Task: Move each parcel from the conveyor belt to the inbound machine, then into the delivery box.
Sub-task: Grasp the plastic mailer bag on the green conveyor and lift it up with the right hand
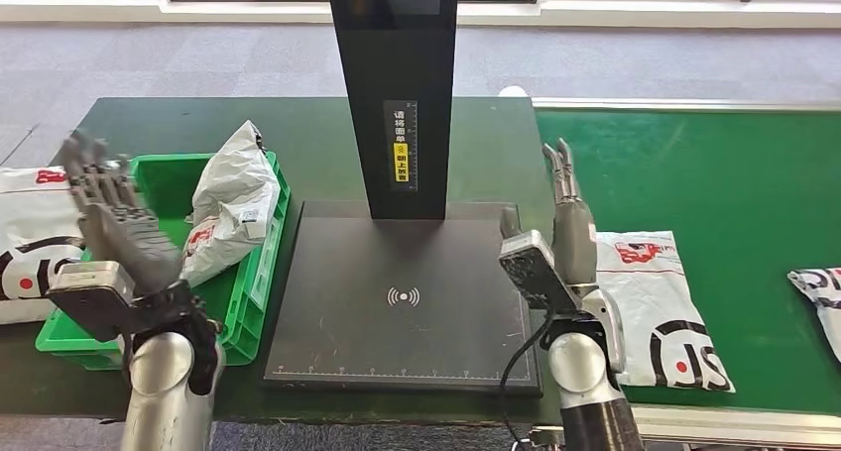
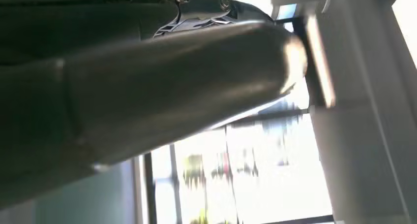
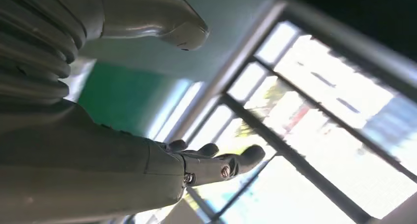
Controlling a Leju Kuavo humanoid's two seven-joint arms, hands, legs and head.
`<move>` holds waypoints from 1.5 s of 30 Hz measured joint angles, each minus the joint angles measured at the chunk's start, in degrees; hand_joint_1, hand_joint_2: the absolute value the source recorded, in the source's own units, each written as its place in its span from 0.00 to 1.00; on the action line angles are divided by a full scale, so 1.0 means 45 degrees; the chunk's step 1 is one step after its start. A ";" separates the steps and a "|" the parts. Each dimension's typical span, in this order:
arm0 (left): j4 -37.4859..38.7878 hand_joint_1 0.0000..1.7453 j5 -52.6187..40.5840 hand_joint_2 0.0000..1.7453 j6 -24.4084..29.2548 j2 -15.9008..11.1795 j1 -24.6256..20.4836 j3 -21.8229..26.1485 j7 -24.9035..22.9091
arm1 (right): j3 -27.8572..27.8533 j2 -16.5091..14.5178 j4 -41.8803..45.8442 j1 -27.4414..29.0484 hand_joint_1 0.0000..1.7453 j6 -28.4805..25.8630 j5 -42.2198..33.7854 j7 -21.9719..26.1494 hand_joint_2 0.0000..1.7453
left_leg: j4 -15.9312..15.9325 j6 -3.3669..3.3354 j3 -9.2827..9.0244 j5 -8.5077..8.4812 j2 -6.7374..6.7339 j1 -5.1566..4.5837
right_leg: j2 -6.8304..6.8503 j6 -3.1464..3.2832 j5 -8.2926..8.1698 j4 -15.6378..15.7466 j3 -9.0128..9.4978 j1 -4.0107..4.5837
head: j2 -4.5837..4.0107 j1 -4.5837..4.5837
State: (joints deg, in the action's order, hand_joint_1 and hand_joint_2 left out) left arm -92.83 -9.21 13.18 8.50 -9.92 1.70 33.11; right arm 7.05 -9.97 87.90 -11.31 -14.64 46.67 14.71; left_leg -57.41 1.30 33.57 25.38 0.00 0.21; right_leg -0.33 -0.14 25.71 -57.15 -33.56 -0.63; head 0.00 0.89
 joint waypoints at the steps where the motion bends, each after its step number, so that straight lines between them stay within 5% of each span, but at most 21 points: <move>1: 0.0075 0.00 0.0737 0.00 -0.0899 0.0065 0.0072 -0.0302 -0.0059 | -0.0417 0.0129 -0.0578 -0.0036 0.00 -0.0154 0.0934 -0.0455 1.00 | -0.0001 -0.0006 0.0004 -0.0005 0.0016 0.0000 | 0.0016 -0.0002 -0.0002 0.0000 0.0003 -0.0003 | 0.0000 0.0000; 4: 0.0432 0.00 0.1941 0.00 -0.2472 0.0342 0.0130 -0.0977 0.0174 | -0.1711 0.0475 -0.2251 -0.0013 0.00 -0.0654 0.3541 -0.1759 1.00 | -0.0005 -0.0016 0.0005 -0.0010 0.0047 -0.0001 | 0.0028 -0.0012 -0.0009 0.0000 0.0006 -0.0025 | 0.0000 -0.0001; 8: 0.0745 0.00 0.2054 0.00 -0.3016 0.0629 0.0129 -0.1443 0.0201 | -0.3296 0.0727 -0.3210 0.0417 0.00 -0.0430 0.5005 -0.2609 1.00 | -0.0008 -0.0026 0.0013 -0.0001 0.0051 -0.0003 | 0.0027 -0.0018 -0.0008 -0.0001 -0.0001 -0.0037 | 0.0000 -0.0004; 32: 0.0800 0.00 0.1787 0.00 -0.3420 0.1082 0.0321 -0.1699 -0.0475 | -0.7527 0.1098 -0.3514 0.2257 0.00 0.0951 0.6637 -0.4731 1.00 | -0.0005 -0.0032 0.0015 0.0010 0.0050 -0.0006 | 0.0025 -0.0029 0.0005 0.0003 -0.0002 -0.0046 | 0.0000 -0.0005; 36: 0.0798 0.00 0.1780 0.00 -0.3421 0.1104 0.0344 -0.1699 -0.0499 | -0.7806 0.1200 -0.3556 0.2295 1.00 0.1002 0.6641 -0.4751 1.00 | -0.0005 -0.0032 0.0013 0.0010 0.0042 -0.0005 | 0.0019 -0.0029 0.0005 0.0003 -0.0004 -0.0045 | 0.0000 -0.0004; 45: 0.0905 0.00 0.1770 0.00 -0.3426 0.1129 0.0325 -0.1699 -0.0520 | -0.8070 0.1994 -0.6077 0.1012 1.00 0.0817 0.6808 -0.4142 1.00 | -0.0009 -0.0043 -0.0016 0.0008 0.0005 -0.0003 | -0.0004 -0.0051 -0.0012 0.0014 0.0023 -0.0043 | 0.0000 -0.0004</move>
State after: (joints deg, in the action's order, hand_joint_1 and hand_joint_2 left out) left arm -88.76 -1.25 -2.23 13.58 -8.46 -5.94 30.77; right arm -29.27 -1.00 60.55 -6.76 -10.96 77.31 -3.93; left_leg -57.45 1.10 33.50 25.42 0.03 0.20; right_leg -0.35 -0.37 25.65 -57.09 -33.46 -0.82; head 0.00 0.87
